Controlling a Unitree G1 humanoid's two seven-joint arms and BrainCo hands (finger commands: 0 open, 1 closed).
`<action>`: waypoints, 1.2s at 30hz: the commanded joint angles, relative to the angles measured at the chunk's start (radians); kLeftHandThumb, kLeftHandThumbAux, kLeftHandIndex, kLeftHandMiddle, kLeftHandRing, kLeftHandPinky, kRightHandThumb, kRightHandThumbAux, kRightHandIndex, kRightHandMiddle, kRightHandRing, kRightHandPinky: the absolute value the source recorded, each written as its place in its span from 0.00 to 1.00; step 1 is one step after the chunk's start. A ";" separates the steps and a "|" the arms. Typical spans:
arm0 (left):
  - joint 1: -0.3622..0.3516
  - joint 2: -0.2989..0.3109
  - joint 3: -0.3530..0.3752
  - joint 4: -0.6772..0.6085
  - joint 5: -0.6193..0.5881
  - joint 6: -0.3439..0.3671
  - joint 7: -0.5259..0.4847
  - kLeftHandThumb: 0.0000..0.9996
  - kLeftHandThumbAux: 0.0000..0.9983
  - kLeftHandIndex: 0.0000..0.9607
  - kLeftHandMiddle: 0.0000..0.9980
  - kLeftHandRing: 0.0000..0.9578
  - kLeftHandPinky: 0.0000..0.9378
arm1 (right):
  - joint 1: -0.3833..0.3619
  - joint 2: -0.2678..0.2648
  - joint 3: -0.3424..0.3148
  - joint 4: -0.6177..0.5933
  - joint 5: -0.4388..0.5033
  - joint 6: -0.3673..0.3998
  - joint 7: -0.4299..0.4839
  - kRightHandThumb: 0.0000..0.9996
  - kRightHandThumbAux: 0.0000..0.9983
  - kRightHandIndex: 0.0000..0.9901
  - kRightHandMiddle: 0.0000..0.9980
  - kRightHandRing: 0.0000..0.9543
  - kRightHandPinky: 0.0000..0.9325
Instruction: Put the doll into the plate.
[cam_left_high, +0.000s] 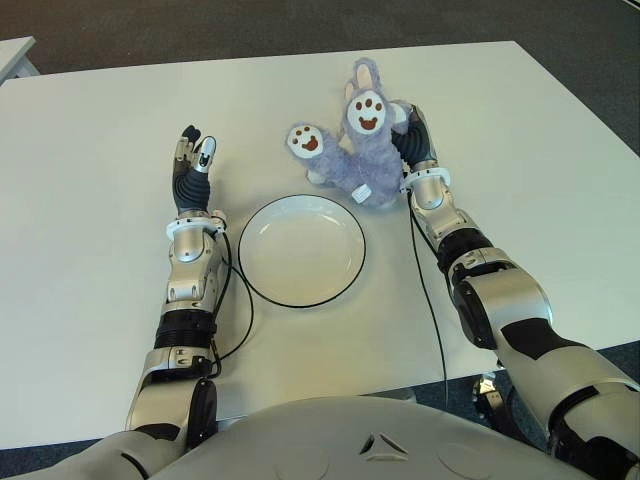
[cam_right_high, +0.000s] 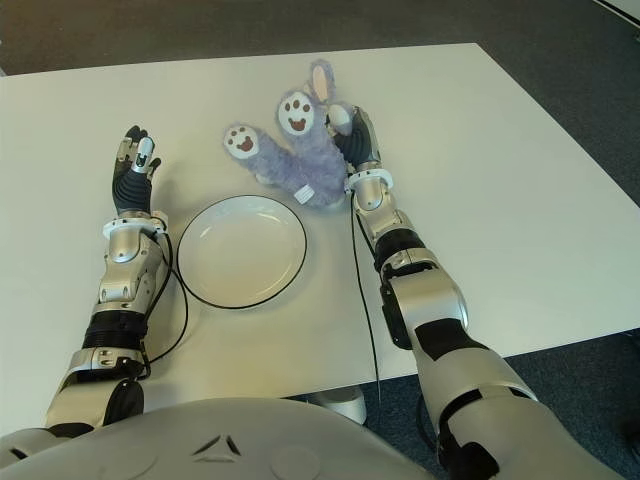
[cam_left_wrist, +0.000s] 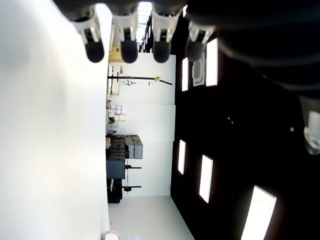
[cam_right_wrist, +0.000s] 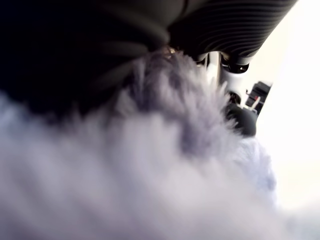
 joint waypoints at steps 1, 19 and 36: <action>0.102 -0.038 0.003 0.043 0.000 0.007 -0.005 0.00 0.39 0.00 0.02 0.01 0.00 | -0.007 0.012 -0.017 0.016 0.021 0.010 0.025 0.70 0.71 0.44 0.84 0.89 0.90; 0.099 -0.037 0.002 0.046 -0.001 0.006 -0.010 0.00 0.38 0.00 0.01 0.00 0.00 | -0.003 0.013 -0.058 0.029 0.043 -0.082 0.044 0.70 0.72 0.44 0.86 0.91 0.90; 0.099 -0.038 0.001 0.038 -0.003 0.014 -0.009 0.00 0.39 0.00 0.01 0.00 0.00 | -0.014 0.011 -0.096 0.039 0.076 -0.123 0.063 0.69 0.72 0.44 0.87 0.91 0.90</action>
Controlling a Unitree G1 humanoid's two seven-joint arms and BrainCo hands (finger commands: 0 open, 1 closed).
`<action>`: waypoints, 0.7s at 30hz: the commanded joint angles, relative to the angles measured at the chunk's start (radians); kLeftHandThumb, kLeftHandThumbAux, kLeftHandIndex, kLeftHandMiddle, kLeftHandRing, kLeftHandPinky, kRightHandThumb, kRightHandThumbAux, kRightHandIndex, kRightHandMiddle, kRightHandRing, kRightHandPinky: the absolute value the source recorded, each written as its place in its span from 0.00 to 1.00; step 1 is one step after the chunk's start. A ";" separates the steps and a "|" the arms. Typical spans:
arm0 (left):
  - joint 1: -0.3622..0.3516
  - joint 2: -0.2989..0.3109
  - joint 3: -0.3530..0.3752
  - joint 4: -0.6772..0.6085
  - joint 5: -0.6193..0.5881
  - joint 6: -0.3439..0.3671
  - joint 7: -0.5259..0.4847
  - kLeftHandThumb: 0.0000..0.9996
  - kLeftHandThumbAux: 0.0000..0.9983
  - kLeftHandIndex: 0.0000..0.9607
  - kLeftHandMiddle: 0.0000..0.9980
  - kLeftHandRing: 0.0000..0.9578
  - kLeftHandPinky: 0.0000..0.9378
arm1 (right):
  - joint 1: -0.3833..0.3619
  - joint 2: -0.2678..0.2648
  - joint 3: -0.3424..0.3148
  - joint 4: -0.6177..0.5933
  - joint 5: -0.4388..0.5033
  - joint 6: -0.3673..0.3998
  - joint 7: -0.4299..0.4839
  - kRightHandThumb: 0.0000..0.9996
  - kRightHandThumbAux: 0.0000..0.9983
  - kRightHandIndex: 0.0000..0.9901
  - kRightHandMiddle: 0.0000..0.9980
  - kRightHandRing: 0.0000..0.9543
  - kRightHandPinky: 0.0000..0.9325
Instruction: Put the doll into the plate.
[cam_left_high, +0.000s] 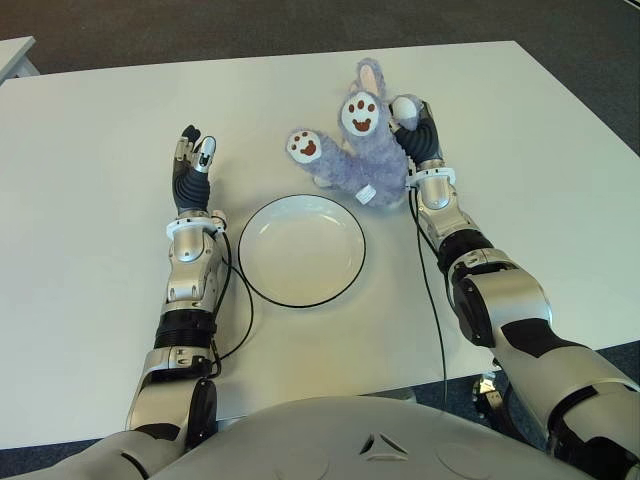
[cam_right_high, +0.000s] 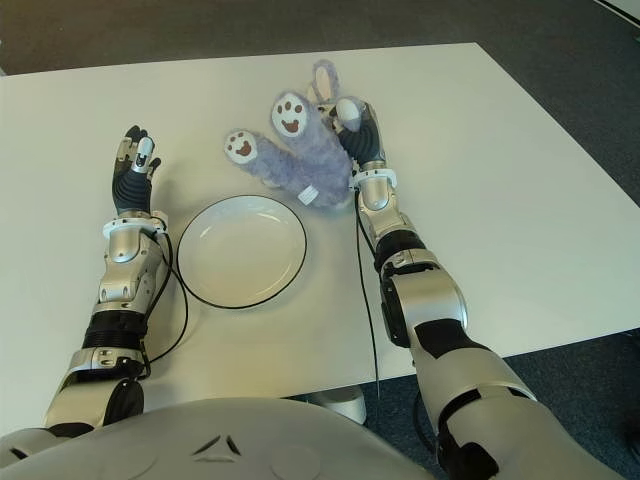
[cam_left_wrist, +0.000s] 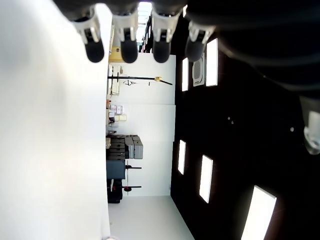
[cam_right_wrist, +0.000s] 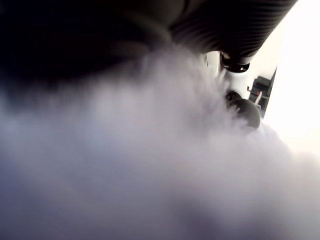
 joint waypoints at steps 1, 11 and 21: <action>0.099 -0.038 0.002 0.039 -0.003 0.013 -0.009 0.00 0.39 0.00 0.01 0.00 0.00 | -0.016 0.005 -0.022 0.010 0.029 -0.017 0.016 0.69 0.72 0.44 0.87 0.91 0.90; 0.098 -0.038 0.001 0.040 -0.004 0.013 -0.011 0.00 0.38 0.00 0.01 0.00 0.00 | -0.036 0.004 -0.049 0.009 0.053 -0.036 0.041 0.70 0.72 0.44 0.86 0.91 0.90; 0.096 -0.038 -0.001 0.047 -0.002 0.008 -0.011 0.00 0.38 0.00 0.01 0.00 0.00 | -0.051 -0.006 -0.051 -0.007 0.048 -0.044 0.046 0.70 0.72 0.44 0.86 0.91 0.90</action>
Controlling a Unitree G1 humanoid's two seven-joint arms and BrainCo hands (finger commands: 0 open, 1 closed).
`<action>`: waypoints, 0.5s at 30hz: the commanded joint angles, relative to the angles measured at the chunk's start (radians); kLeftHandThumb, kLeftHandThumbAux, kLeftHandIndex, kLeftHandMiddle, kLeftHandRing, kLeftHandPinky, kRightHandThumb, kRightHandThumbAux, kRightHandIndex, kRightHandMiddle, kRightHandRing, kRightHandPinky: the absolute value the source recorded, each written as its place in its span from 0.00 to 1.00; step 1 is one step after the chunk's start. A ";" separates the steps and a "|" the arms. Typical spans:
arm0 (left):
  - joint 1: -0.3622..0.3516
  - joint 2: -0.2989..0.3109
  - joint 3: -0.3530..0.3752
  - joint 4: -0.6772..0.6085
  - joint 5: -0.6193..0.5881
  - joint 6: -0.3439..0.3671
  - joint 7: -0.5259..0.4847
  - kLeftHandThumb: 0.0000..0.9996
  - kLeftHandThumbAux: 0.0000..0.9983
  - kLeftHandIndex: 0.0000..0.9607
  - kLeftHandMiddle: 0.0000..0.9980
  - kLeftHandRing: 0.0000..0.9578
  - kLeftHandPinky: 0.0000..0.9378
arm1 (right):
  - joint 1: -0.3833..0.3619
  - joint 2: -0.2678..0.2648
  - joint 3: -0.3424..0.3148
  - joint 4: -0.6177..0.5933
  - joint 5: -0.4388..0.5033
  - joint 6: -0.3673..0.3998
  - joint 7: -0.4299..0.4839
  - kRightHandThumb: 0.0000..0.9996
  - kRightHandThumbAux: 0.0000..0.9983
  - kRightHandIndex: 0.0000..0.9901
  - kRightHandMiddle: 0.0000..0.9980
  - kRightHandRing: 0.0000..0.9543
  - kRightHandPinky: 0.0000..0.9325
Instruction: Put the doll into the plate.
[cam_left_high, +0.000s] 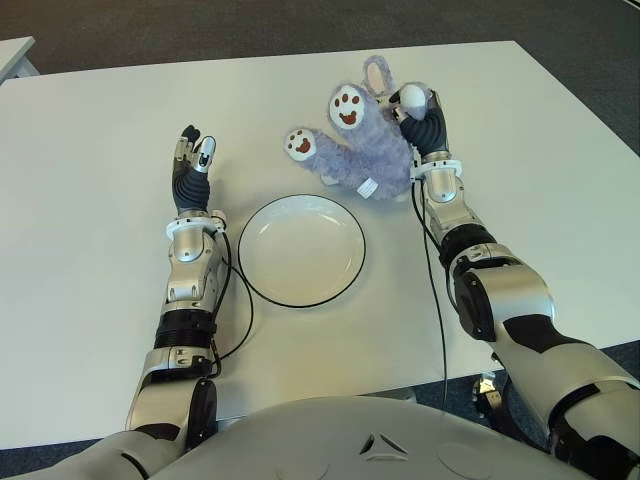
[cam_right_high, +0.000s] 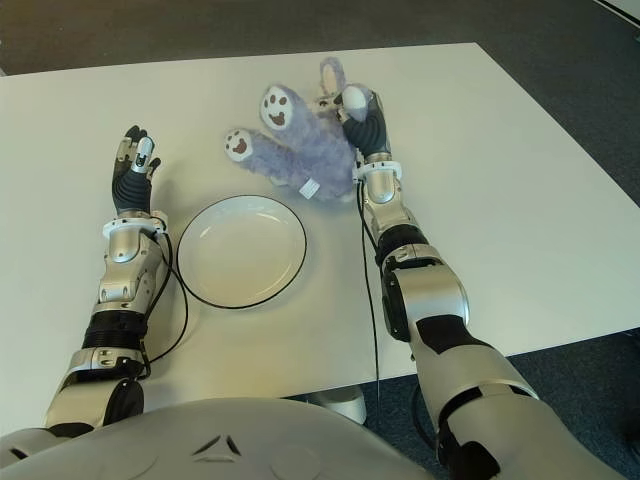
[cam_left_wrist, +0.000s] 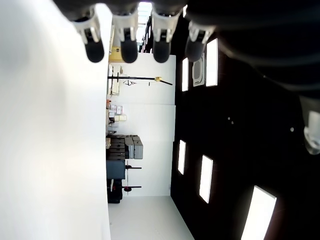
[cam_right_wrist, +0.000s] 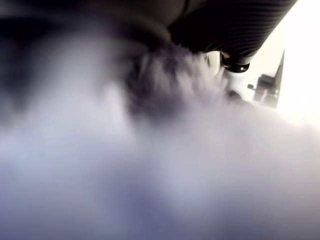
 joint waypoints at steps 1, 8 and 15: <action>0.096 -0.038 0.000 0.047 -0.001 0.008 -0.011 0.00 0.38 0.00 0.02 0.00 0.00 | -0.018 -0.001 -0.006 -0.010 0.009 -0.013 0.000 0.70 0.72 0.44 0.86 0.91 0.90; 0.092 -0.040 0.002 0.055 -0.001 0.007 -0.007 0.00 0.38 0.00 0.02 0.01 0.00 | -0.027 -0.004 -0.011 -0.018 0.017 -0.013 0.010 0.70 0.71 0.44 0.85 0.91 0.91; 0.090 -0.039 0.002 0.064 0.001 0.003 -0.006 0.00 0.38 0.00 0.02 0.00 0.00 | -0.035 -0.005 -0.021 -0.038 0.025 -0.009 0.022 0.70 0.71 0.44 0.84 0.91 0.92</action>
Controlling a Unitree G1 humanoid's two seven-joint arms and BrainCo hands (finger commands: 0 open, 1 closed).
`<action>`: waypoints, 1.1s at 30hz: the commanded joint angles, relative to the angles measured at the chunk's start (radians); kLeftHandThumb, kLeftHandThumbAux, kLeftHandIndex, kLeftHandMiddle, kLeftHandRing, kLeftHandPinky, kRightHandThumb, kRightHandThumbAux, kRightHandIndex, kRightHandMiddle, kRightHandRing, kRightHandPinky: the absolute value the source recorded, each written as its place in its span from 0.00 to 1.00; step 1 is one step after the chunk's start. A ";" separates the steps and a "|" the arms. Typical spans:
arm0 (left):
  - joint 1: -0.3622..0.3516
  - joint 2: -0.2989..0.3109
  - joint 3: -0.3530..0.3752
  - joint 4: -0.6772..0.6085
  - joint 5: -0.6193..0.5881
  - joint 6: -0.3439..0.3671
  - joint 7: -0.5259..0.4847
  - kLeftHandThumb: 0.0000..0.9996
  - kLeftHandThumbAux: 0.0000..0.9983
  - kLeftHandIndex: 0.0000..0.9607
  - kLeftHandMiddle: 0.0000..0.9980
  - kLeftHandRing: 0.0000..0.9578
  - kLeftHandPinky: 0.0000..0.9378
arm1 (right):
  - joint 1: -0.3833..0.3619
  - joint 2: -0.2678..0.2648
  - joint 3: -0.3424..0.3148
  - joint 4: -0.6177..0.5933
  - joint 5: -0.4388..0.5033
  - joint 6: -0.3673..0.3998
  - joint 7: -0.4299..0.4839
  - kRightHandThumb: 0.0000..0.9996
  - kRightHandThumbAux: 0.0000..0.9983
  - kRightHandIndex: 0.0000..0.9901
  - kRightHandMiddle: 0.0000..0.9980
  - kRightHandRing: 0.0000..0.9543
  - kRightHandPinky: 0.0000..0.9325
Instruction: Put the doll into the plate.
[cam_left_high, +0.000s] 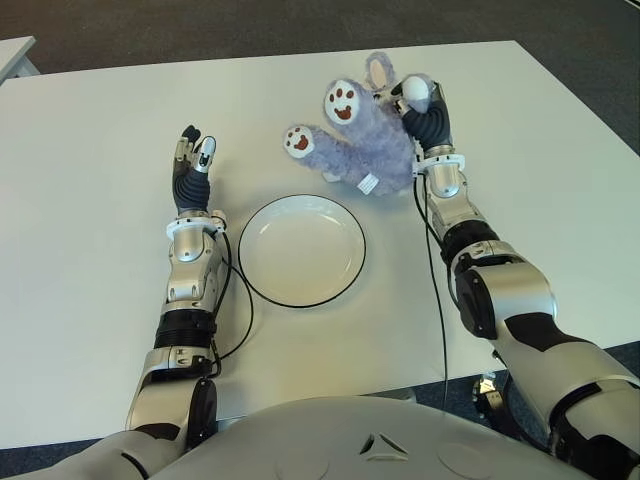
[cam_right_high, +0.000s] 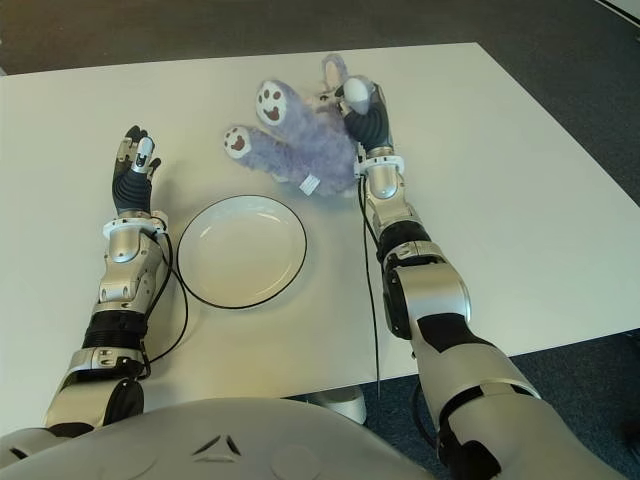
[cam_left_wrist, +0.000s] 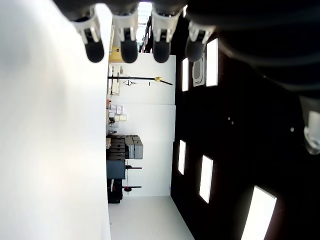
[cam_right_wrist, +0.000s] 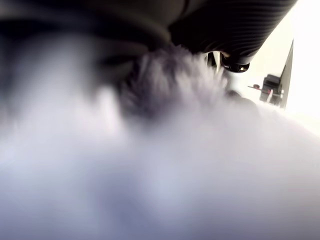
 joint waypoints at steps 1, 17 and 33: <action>0.091 -0.039 0.002 0.052 0.001 0.003 -0.006 0.00 0.38 0.00 0.01 0.00 0.00 | -0.027 0.001 -0.012 -0.019 0.020 -0.007 0.006 0.70 0.71 0.45 0.84 0.91 0.91; 0.085 -0.042 0.000 0.060 0.001 0.000 -0.002 0.00 0.38 0.00 0.02 0.00 0.00 | -0.040 -0.016 0.008 -0.044 -0.023 -0.006 -0.034 0.70 0.72 0.44 0.84 0.90 0.90; 0.076 -0.045 -0.003 0.075 0.001 -0.003 -0.002 0.00 0.39 0.00 0.02 0.00 0.00 | -0.059 -0.022 0.016 -0.068 -0.025 -0.006 -0.053 0.70 0.72 0.44 0.84 0.90 0.89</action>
